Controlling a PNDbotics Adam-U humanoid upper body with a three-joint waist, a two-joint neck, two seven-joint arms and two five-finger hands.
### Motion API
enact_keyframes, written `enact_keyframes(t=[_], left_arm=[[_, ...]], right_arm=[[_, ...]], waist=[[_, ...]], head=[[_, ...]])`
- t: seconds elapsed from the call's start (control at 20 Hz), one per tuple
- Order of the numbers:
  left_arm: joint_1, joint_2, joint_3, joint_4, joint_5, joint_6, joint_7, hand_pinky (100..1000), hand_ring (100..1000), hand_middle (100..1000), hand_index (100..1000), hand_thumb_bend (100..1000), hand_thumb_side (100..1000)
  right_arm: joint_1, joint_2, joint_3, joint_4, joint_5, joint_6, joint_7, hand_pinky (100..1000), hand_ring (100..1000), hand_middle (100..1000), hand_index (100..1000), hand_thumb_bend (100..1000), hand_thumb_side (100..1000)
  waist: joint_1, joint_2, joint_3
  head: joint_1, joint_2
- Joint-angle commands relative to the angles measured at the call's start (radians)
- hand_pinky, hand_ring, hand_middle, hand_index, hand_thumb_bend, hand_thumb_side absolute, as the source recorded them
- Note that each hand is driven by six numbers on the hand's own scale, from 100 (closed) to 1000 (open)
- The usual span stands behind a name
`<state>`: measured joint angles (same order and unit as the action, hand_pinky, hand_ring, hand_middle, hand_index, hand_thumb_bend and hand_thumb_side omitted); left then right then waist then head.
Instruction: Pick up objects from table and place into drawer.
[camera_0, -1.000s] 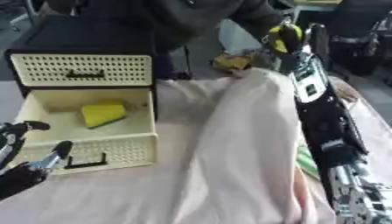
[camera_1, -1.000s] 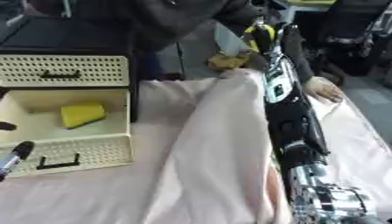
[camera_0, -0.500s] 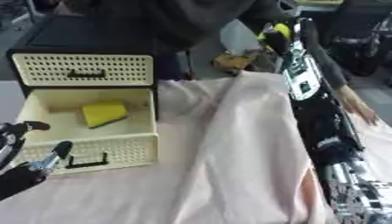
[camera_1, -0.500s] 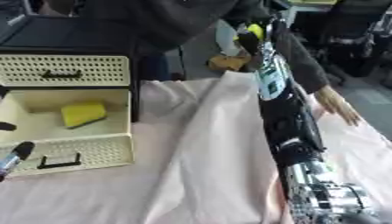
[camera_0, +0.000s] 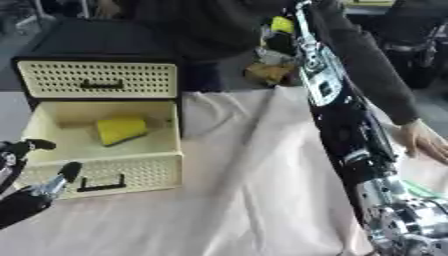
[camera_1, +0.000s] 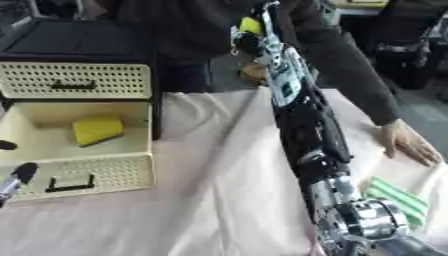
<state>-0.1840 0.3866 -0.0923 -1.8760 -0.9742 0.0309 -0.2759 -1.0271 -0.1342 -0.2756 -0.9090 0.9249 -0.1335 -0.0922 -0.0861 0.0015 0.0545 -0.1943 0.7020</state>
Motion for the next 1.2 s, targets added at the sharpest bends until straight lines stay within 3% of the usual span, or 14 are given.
enact_keyframes(t=[0.05,0.6,0.7,0.75,0.95,1.0,1.2], left_arm=[[-0.013,0.009,0.008,-0.014,0.004,0.000,-0.001,100,100,100,781,467,1000],[-0.018,0.008,0.012,-0.015,0.007,0.003,0.002,100,100,100,781,469,1000],[-0.018,0.007,0.012,-0.015,0.008,0.004,0.003,100,100,100,781,469,1000],[-0.018,0.007,0.012,-0.015,0.009,0.004,0.004,100,100,100,781,470,1000],[-0.017,0.006,0.013,-0.016,0.009,0.004,0.005,100,100,100,781,470,1000],[-0.018,0.006,0.014,-0.017,0.009,0.004,0.006,100,100,100,781,471,1000],[-0.020,0.001,0.013,-0.018,0.010,0.004,0.006,100,100,100,781,471,1000]], right_arm=[[-0.044,0.019,0.043,-0.026,0.012,-0.054,0.019,100,144,100,362,100,208],[-0.031,0.196,0.205,-0.051,-0.024,-0.265,0.091,100,150,100,364,100,243],[-0.012,0.241,0.221,-0.067,-0.021,-0.283,0.105,100,154,100,366,136,231],[-0.001,0.265,0.227,-0.074,-0.018,-0.290,0.111,100,162,100,369,100,246],[0.042,0.338,0.239,-0.092,0.019,-0.303,0.126,100,184,100,379,100,282],[0.050,0.351,0.240,-0.093,0.030,-0.305,0.127,100,227,126,391,100,297],[0.092,0.421,0.226,-0.108,0.123,-0.312,0.099,100,240,140,398,100,285]], waist=[[0.005,-0.012,0.002],[0.007,-0.012,0.007],[0.009,-0.012,0.006],[0.010,-0.011,0.006],[0.015,-0.010,0.007],[0.015,-0.009,0.008],[0.023,-0.005,0.012]], head=[[-0.004,-0.002],[-0.016,-0.003],[-0.018,-0.003],[-0.020,-0.004],[-0.022,-0.005],[-0.023,-0.005],[-0.025,-0.009]])
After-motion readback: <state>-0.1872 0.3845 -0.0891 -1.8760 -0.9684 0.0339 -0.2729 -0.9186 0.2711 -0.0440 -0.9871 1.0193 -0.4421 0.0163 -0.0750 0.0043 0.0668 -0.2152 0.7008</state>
